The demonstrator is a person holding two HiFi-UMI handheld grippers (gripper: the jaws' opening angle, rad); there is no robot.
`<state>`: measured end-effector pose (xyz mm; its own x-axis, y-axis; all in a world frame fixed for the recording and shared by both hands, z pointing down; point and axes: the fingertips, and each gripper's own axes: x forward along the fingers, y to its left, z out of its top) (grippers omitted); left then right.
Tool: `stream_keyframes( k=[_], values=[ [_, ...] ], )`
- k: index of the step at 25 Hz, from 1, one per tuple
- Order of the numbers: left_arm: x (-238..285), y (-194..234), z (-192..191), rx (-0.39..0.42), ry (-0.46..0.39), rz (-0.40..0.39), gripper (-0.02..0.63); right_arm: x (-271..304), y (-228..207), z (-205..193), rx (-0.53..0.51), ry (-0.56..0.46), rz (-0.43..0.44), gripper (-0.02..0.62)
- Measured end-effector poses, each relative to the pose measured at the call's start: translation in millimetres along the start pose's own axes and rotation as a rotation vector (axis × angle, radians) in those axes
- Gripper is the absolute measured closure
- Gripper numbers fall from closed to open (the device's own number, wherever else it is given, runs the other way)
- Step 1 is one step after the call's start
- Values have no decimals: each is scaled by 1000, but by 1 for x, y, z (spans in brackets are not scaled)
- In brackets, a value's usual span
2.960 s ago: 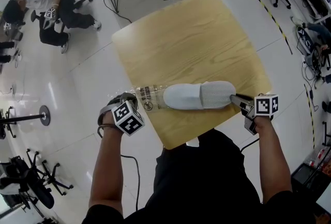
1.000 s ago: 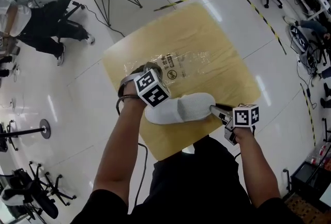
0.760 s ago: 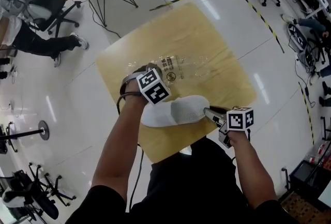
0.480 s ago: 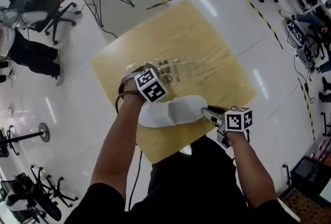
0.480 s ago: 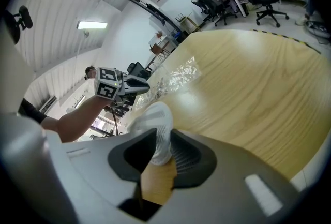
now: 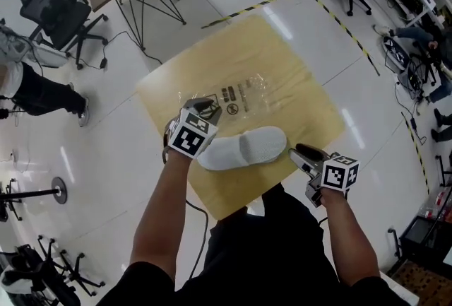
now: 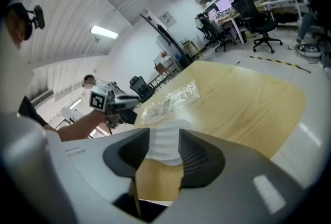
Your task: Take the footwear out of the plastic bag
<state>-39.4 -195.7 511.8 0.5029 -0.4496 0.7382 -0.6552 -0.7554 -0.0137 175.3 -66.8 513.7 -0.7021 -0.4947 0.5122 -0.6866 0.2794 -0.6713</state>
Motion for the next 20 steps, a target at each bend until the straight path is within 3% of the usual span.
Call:
stream_keyframes(
  k=[4,6,9,13,18,20],
  values=[
    [-66,-43,2,-326,-254,-73,584,-44,50,10,128,-220,166,584],
    [-94,-72,-6,-463,-341,-98,598,-60,73,8,154,-262,232,594],
    [-133,-119,-20,-576,-412,-97,600,-76,109,1,150,-258,335,595],
    [-176,-196,-36,-657,-422,-113,600,-106,163,-22,87,-215,457,595],
    [-211,-288,-66,-551,-386,44,600,-162,183,-67,-96,-161,530,595],
    [-227,-327,-76,-574,-401,53,600,-189,190,-93,-155,-148,549,595]
  ],
)
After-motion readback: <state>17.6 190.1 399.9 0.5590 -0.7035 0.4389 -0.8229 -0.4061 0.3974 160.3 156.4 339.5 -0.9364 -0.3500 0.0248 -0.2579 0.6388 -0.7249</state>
